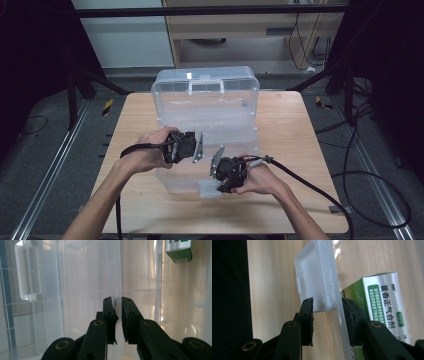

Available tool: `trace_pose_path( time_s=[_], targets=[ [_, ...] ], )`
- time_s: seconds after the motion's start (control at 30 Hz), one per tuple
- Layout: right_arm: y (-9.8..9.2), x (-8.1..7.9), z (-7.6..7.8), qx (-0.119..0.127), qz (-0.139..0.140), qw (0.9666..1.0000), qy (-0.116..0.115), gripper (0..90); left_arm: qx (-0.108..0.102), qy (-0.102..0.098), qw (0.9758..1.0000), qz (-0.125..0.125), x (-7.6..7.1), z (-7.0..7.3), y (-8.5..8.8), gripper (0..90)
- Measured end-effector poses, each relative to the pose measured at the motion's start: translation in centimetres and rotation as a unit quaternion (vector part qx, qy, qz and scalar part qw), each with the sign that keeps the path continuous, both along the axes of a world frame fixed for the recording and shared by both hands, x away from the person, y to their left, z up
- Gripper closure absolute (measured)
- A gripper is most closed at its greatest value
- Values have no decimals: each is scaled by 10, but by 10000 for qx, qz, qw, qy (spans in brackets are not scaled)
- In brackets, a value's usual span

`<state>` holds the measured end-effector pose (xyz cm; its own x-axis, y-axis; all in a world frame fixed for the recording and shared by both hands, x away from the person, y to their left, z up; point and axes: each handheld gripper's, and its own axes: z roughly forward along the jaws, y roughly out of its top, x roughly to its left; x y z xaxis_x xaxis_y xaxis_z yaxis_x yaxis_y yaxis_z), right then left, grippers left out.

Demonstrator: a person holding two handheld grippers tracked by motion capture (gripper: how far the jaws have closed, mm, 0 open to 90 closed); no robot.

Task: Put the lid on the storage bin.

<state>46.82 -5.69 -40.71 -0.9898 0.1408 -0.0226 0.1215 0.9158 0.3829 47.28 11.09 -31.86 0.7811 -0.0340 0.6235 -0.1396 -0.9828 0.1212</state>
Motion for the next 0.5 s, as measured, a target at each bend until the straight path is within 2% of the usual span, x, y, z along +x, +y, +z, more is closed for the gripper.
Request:
trace_pose_path(
  time_s=[0.07, 0.2, 0.3, 0.5],
  targets=[
    [0, 0, 0, 3, -5, 10000, -7, 632, 77, 17, 10000, 17, -1, 1, 0, 815],
    [0, -1, 0, 9, -15, 10000, -56, 629, -10, 40, 10000, 13, -2, -1, 0, 815],
    [-1, -1, 0, 28, -9, 10000, -33, 626, -22, 55, 10000, 10, -4, -2, 0, 814],
    [-2, -3, 1, 108, -29, 9998, -164, 621, -17, 109, 9999, 27, -4, -2, 1, 813]
  ],
)
